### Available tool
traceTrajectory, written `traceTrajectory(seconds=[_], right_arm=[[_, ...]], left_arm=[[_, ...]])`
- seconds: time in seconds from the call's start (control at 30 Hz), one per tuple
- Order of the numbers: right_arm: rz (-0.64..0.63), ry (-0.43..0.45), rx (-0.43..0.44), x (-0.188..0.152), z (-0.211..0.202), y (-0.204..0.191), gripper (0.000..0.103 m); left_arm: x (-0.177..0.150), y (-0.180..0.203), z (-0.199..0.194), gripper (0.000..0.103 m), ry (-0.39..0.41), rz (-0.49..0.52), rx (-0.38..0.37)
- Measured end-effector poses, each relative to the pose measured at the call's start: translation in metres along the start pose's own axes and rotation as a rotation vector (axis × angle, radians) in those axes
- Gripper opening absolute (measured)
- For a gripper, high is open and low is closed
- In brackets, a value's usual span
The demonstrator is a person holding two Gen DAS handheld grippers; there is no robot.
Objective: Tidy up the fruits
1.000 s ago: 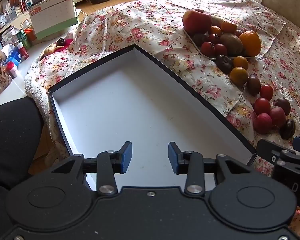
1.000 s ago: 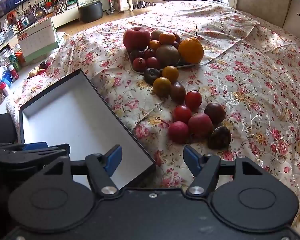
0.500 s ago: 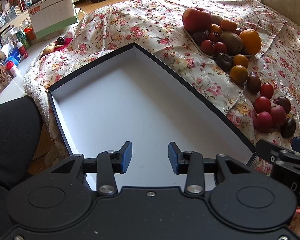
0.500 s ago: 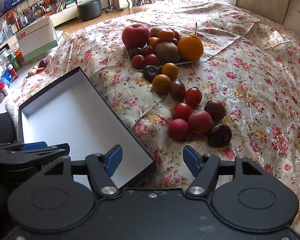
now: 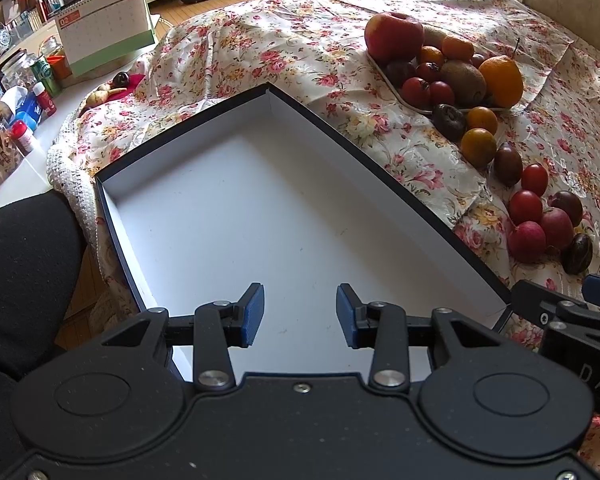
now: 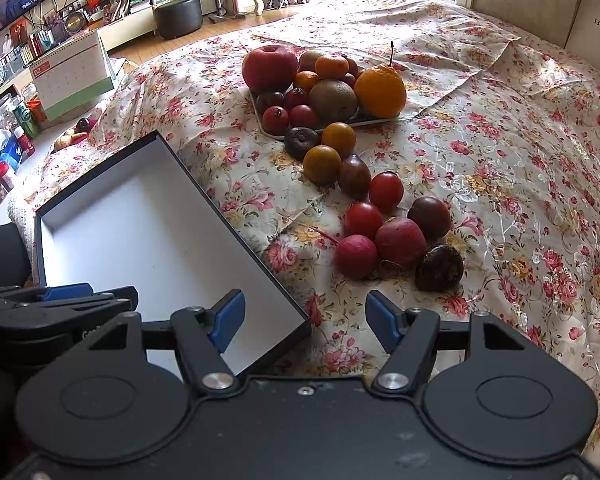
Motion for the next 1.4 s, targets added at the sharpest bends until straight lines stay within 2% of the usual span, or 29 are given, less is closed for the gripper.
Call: traceTrajectory(seconds=[0.23,0.57,0.83,1.4], right_arm=[[-0.010,-0.009,-0.002,-0.0006,0.0004,-0.0014,0.068],[0.022,-0.074,0.001,-0.0023,0.0090,0.0030,0.065],[0.018,-0.078,0.000,-0.0017,0.0090,0.0026,0.065],[0.012,-0.090,0.011,-0.0014,0.0092,-0.0003,0.065]], left_arm=[[-0.0001,0.0000,0.0003,0.048,-0.001,0.001,0.000],[-0.0016,0.0045,0.0008,0.048,-0.019,0.024,-0.002],[-0.0013,0.0050,0.0033,0.048,-0.051,0.035,-0.005],[-0.0018,0.0058,0.0050,0.048,-0.064,0.039,-0.014]])
Point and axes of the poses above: each gripper's, at about its wrist camera, not at the fingertips, and z roughly the way its jaws point, y to its right, x to its top, the point moved 4 cm from there along z, roughly the way its jaws point, and after that the axes turned 2 degrees about y, right-handed, at the moved point
